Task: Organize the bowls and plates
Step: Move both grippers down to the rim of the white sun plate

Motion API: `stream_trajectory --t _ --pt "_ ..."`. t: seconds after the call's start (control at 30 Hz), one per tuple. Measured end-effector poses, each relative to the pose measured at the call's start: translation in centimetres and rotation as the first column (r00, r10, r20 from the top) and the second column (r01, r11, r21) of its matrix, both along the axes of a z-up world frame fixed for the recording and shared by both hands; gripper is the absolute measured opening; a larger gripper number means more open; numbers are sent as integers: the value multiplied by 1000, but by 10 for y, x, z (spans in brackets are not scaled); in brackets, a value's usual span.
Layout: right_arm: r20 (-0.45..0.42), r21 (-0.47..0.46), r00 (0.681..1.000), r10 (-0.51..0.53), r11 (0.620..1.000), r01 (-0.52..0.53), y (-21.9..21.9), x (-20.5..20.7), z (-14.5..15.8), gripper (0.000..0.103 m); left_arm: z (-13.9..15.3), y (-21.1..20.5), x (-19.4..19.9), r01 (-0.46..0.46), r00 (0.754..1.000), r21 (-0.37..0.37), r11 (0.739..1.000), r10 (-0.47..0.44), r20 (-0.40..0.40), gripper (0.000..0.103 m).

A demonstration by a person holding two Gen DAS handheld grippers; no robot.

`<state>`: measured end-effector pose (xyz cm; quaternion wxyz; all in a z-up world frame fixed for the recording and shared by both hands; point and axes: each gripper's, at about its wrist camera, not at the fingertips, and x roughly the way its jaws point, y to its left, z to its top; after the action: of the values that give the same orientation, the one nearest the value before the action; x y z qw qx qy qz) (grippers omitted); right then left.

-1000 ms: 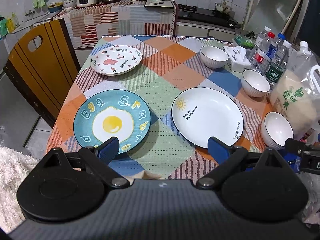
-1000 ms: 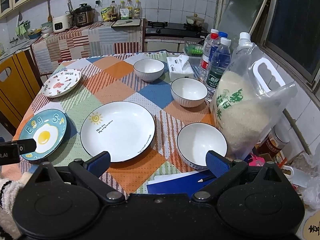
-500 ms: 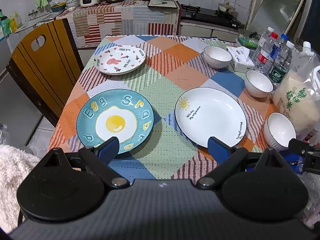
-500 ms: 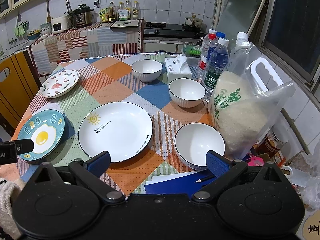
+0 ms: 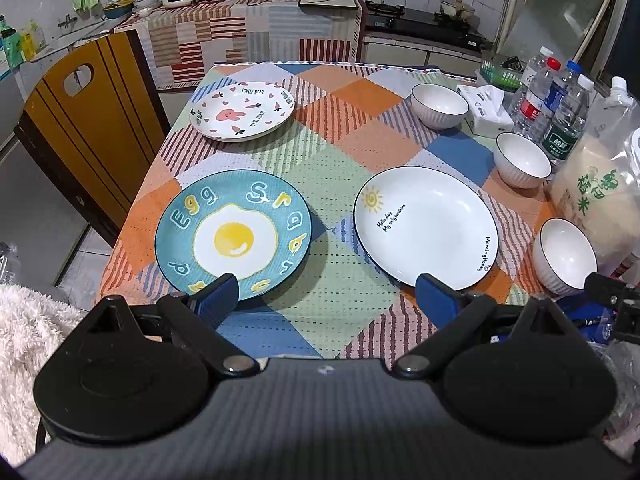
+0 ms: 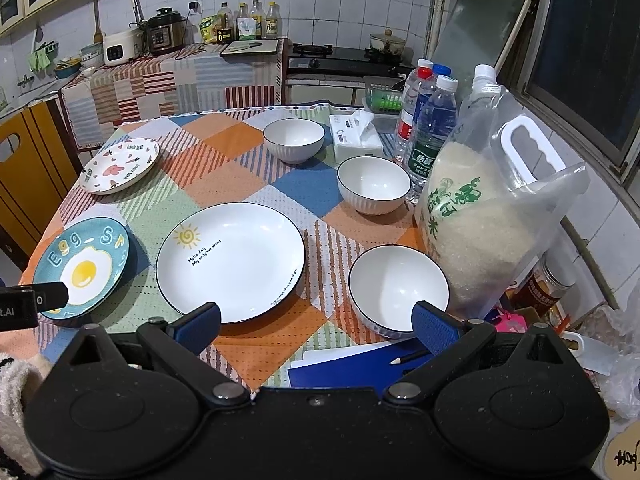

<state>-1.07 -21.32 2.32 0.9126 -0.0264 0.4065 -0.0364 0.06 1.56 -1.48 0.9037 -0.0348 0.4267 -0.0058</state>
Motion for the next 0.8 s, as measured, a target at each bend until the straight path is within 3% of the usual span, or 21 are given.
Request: stream_trajectory --t 0.4,0.53,0.63,0.73,0.8 --pt "9 -7 1000 14 1000 -14 -1 1 -1 102 -1 1 9 20 1000 8 1000 -20 -17 96" --pt "115 -12 992 58 998 -57 -3 2 3 103 3 -1 21 55 998 51 997 -55 -7 96" --pt "234 -15 961 150 989 -150 -8 5 3 103 4 -5 30 124 992 106 987 -124 -1 96" --pt "333 134 919 210 955 -266 -26 11 -1 102 4 -2 43 179 984 63 982 -178 -21 95" --pt "302 250 934 193 929 -273 -35 24 -8 102 3 -3 51 184 983 62 981 -184 -8 95"
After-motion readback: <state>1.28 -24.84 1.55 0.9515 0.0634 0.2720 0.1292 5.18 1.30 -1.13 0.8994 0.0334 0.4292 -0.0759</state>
